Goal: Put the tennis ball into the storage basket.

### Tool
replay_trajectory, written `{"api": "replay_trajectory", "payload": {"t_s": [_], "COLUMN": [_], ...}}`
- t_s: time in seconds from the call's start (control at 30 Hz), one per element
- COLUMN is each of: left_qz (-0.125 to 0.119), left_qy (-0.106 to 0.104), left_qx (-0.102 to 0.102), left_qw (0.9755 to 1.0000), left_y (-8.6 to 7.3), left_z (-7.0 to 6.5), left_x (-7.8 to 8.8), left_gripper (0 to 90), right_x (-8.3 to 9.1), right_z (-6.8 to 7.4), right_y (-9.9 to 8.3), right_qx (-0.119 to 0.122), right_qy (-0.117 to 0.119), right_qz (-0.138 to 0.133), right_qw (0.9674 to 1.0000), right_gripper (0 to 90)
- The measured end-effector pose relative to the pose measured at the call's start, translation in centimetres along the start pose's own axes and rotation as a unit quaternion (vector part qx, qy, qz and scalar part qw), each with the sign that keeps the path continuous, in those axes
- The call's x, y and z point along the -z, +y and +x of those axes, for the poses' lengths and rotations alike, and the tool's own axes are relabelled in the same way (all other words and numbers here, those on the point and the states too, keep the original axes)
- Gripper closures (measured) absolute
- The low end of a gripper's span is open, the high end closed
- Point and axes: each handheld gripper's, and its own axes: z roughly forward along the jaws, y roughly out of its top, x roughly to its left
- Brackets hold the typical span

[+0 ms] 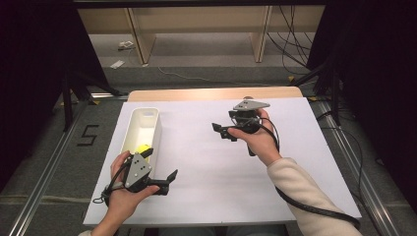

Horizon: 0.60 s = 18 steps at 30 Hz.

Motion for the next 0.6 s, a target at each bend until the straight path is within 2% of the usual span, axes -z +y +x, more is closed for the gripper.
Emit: {"api": "replay_trajectory", "payload": {"t_s": [0.13, 0.17, 0.6], "left_qz": [0.000, -0.001, 0.000], "left_qy": [0.003, 0.009, 0.009], "left_qx": [-0.001, -0.006, -0.005], "left_qw": [1.0000, 0.9999, 0.9999], "left_y": [0.0, 0.0, 0.0], "left_z": [0.0, 0.2, 0.1], "left_x": [0.0, 0.1, 0.0], "left_gripper": [0.0, 0.0, 0.0], "right_x": [0.4, 0.5, 2.2], "right_z": [-0.5, -0.7, -1.9], "right_y": [-0.3, -0.4, -1.4], "right_qx": [-0.005, -0.005, -0.011], "right_qy": [-0.006, -0.007, -0.023], "right_qz": [0.002, 0.001, 0.002], "right_qw": [1.0000, 1.0000, 0.9997], "right_gripper": [18.8, 18.9, 18.9]}}
